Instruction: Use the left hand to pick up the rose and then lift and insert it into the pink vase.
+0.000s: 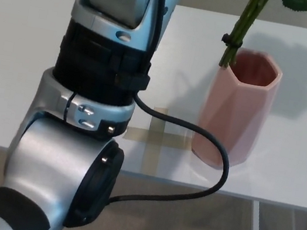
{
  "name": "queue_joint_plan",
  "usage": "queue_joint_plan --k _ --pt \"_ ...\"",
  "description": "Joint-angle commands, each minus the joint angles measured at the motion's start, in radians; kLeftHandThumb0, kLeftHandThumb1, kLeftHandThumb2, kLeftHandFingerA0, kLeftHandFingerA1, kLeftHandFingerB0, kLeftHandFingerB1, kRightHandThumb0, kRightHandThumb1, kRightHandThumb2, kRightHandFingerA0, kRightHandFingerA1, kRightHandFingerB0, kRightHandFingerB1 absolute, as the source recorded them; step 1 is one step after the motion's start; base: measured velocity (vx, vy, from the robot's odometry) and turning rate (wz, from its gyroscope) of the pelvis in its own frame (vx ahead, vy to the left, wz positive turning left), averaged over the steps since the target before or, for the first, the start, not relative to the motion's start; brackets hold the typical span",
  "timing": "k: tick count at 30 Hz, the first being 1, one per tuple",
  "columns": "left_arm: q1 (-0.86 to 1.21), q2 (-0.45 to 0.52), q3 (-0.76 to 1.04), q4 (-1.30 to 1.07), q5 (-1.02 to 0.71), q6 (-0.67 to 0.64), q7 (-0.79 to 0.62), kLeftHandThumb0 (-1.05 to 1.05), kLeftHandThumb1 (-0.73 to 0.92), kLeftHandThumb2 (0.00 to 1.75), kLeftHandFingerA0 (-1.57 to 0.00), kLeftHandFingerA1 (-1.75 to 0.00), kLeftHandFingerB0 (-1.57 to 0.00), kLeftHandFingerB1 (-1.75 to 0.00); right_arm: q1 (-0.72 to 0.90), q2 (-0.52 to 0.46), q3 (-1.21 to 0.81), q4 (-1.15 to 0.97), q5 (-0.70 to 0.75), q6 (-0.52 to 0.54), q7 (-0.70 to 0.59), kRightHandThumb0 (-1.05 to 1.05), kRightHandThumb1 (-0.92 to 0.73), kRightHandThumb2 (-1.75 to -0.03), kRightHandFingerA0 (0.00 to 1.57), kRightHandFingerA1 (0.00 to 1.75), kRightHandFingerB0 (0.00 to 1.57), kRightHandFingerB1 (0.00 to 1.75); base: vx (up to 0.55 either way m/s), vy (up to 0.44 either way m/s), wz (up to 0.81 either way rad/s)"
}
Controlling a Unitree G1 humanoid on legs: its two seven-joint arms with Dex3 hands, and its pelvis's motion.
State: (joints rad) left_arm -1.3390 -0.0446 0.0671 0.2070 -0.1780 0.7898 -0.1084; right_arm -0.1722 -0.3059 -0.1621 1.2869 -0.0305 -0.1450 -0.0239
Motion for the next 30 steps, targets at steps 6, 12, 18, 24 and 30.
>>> queue_joint_plan --k 6,12,18,24,30 --pt "-0.048 0.008 -0.009 0.018 -0.002 -0.062 -0.009 -0.18 0.82 0.64 -1.05 -1.39 -0.78 -0.78 0.011 -0.012 0.005 0.005 -0.004 0.012 0.016 -0.26 -0.55 -0.55 0.74 0.52 0.62 0.46 0.00 0.000 0.00" --pt "-0.080 0.018 -0.014 0.047 0.006 -0.096 -0.006 -0.18 0.81 0.65 -1.05 -1.41 -0.75 -0.87 0.009 -0.015 0.003 0.005 0.000 0.014 0.021 -0.25 -0.55 -0.55 0.74 0.52 0.61 0.46 0.00 0.000 0.00" --pt "-0.073 0.011 -0.014 0.045 0.000 -0.100 0.000 -0.19 0.82 0.64 -1.03 -1.42 -0.76 -0.84 0.008 -0.012 0.003 0.005 -0.001 0.014 0.020 -0.26 -0.55 -0.55 0.74 0.52 0.62 0.46 0.00 0.000 0.00" --pt "-0.053 -0.002 -0.013 0.031 -0.012 -0.094 -0.003 -0.19 0.81 0.66 -1.02 -1.46 -0.75 -0.86 0.005 -0.016 0.008 0.004 -0.006 0.012 0.024 -0.28 -0.56 -0.55 0.74 0.51 0.63 0.46 0.00 0.000 0.00" --pt "-0.034 -0.016 -0.010 0.016 -0.020 -0.059 0.005 -0.19 0.83 0.64 -1.02 -1.44 -0.74 -0.88 -0.006 -0.016 0.015 0.001 -0.008 0.015 0.026 -0.28 -0.56 -0.54 0.74 0.51 0.63 0.46 0.00 0.000 0.00"
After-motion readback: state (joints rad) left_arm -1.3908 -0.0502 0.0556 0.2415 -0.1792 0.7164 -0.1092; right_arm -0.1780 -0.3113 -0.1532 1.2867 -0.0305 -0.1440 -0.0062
